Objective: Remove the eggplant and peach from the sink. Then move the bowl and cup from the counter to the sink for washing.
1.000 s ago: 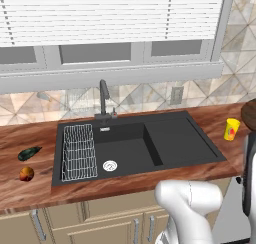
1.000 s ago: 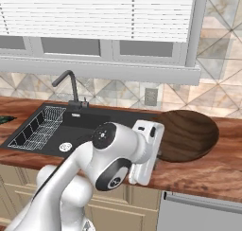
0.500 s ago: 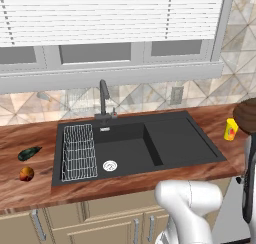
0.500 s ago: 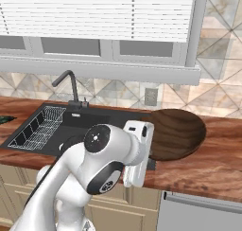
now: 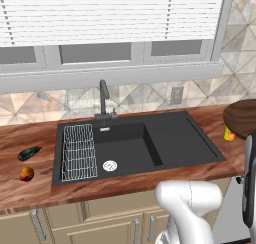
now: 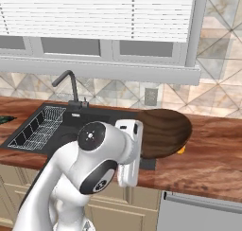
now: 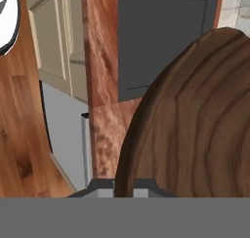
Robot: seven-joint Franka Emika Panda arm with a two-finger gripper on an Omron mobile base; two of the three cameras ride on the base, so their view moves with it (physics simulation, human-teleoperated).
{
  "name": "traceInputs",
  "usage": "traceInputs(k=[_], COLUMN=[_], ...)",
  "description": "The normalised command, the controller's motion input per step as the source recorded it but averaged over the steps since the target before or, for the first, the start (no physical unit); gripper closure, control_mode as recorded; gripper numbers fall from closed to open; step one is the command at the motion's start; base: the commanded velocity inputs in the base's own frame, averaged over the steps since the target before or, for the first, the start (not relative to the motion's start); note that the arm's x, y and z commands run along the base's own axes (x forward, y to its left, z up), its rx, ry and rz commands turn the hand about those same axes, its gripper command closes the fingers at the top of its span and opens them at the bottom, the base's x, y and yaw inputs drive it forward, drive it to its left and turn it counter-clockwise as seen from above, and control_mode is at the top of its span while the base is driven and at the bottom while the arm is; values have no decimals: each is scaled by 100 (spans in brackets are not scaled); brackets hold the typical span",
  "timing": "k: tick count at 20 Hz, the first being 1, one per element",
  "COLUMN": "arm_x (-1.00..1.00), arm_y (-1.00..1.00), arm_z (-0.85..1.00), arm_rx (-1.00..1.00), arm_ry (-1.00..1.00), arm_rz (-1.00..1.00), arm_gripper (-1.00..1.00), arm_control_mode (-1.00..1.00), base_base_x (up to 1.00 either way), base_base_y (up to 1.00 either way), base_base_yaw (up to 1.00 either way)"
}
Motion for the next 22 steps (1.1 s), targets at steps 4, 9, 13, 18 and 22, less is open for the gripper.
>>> traceInputs(k=[4,9,13,18,22], arm_x=[0,0,1,5,0], arm_y=[23,22,20,19,21], arm_z=[6,2,0,1,0], arm_rx=[0,0,0,0,0], arm_ry=[7,8,1,0,-1], arm_rz=[9,7,3,2,5], arm_gripper=[100,100,100,100,100], arm_control_mode=[-100,-100,-100,-100,-100], base_base_x=[0,0,0,0,0], base_base_y=[0,0,0,0,0], base_base_yaw=[0,0,0,0,0])
